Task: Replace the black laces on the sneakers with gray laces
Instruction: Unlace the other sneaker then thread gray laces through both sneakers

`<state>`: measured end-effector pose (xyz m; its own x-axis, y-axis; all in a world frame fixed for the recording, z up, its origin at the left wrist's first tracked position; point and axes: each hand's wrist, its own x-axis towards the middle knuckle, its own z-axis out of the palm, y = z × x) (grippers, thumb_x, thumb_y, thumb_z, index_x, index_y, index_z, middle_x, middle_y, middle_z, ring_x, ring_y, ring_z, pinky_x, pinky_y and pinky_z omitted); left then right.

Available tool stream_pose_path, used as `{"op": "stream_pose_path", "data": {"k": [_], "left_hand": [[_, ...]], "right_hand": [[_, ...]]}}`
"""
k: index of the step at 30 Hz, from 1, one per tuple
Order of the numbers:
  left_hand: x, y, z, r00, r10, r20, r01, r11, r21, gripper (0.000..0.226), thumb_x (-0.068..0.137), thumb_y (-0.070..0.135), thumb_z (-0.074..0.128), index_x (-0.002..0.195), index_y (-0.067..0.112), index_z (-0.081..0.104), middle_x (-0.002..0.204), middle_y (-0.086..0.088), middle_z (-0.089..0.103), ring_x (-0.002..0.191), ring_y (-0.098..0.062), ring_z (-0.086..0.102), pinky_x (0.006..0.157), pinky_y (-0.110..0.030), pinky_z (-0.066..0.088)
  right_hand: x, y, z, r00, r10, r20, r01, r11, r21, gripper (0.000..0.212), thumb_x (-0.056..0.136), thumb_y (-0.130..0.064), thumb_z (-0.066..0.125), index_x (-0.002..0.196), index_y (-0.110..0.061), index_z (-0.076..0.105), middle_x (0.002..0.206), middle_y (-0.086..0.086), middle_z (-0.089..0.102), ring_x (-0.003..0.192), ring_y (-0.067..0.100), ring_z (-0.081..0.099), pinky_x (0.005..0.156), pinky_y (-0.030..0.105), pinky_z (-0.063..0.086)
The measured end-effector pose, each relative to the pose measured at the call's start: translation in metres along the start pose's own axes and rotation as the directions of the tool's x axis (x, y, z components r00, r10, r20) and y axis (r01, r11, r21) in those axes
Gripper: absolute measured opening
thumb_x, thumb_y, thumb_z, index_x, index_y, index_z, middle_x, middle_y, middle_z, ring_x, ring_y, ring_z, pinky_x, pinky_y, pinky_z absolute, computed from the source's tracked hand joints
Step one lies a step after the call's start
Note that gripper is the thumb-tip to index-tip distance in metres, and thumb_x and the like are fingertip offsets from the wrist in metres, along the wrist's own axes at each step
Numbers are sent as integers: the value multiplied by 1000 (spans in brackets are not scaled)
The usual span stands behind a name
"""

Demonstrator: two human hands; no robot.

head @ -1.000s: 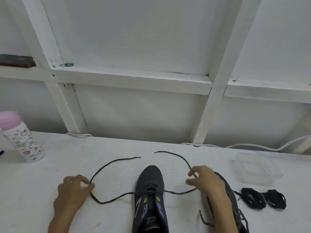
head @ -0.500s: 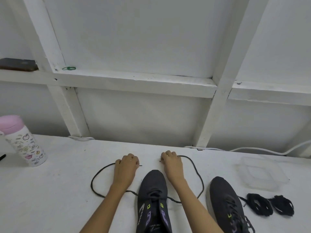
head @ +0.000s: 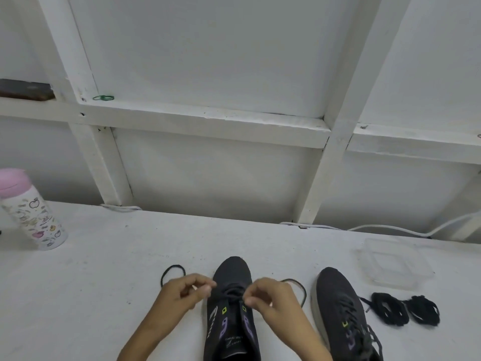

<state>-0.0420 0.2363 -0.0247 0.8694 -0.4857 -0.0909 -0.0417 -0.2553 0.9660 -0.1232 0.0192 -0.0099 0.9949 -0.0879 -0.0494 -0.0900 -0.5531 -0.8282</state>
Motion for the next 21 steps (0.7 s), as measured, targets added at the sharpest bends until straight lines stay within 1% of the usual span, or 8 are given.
{"op": "stream_pose_path", "data": {"k": [2, 5, 8, 10, 13, 16, 18, 21], "left_hand": [[-10, -8, 5, 998, -51, 23, 50, 999, 5, 22, 90, 14, 66, 84, 33, 76, 82, -5, 71, 63, -10, 46, 60, -16, 40], [-17, -8, 13, 998, -68, 10, 68, 998, 9, 21, 90, 14, 66, 83, 32, 75, 78, -2, 68, 61, -9, 44, 60, -16, 38], [-21, 0, 24, 998, -55, -7, 55, 996, 64, 14, 86, 19, 71, 83, 31, 74, 79, 0, 68, 66, -6, 55, 67, -14, 45], [-21, 6, 35, 998, -55, -22, 58, 981, 188, 7, 81, 31, 74, 83, 37, 73, 77, 8, 70, 70, -4, 62, 70, -16, 49], [-19, 16, 49, 994, -84, -70, 107, 872, 478, 11, 73, 51, 67, 83, 51, 66, 71, 19, 64, 70, 4, 59, 60, -9, 41], [-15, 20, 60, 992, -91, -85, 122, 834, 537, 10, 70, 52, 63, 79, 53, 64, 66, 20, 60, 66, 4, 55, 57, -11, 35], [-14, 18, 62, 992, -95, -79, 121, 870, 477, 8, 70, 46, 68, 76, 51, 66, 63, 23, 58, 65, 3, 55, 57, -11, 36], [-14, 11, 63, 994, -57, -98, 92, 910, 404, 13, 72, 43, 71, 74, 55, 65, 70, 26, 61, 70, 3, 57, 62, -13, 41]], "right_hand": [[-6, 12, 4, 999, 37, -6, -37, 998, -50, 27, 86, -14, 67, 71, -36, 65, 83, -16, 68, 80, 4, 62, 72, 14, 46], [-7, 18, 7, 999, 48, -22, -49, 997, -54, 27, 86, -14, 68, 70, -36, 64, 83, -17, 67, 81, 5, 62, 71, 14, 46], [-4, 15, 9, 999, 40, -22, -42, 992, -118, 27, 86, -15, 66, 72, -37, 62, 78, -12, 67, 82, 4, 60, 70, 13, 45], [-1, 13, 9, 1000, 26, -16, -28, 984, -173, 28, 87, -16, 65, 70, -38, 59, 80, -12, 66, 81, 5, 60, 71, 14, 46], [2, 8, 10, 1000, 6, 9, -4, 963, -269, 31, 86, -15, 61, 67, -39, 54, 80, -14, 62, 83, 6, 59, 75, 19, 47], [4, 2, 12, 999, 24, 38, -12, 952, -305, 25, 85, -12, 59, 73, -33, 58, 76, -16, 57, 79, 6, 57, 70, 16, 44], [5, 1, 12, 998, 56, 8, -52, 967, -248, 22, 84, -12, 63, 73, -31, 59, 75, -11, 62, 72, 4, 57, 66, 14, 44], [4, 2, 9, 995, 99, -15, -99, 994, 46, 13, 84, -17, 71, 74, -22, 64, 66, -3, 66, 61, 3, 59, 64, 24, 52]]}}
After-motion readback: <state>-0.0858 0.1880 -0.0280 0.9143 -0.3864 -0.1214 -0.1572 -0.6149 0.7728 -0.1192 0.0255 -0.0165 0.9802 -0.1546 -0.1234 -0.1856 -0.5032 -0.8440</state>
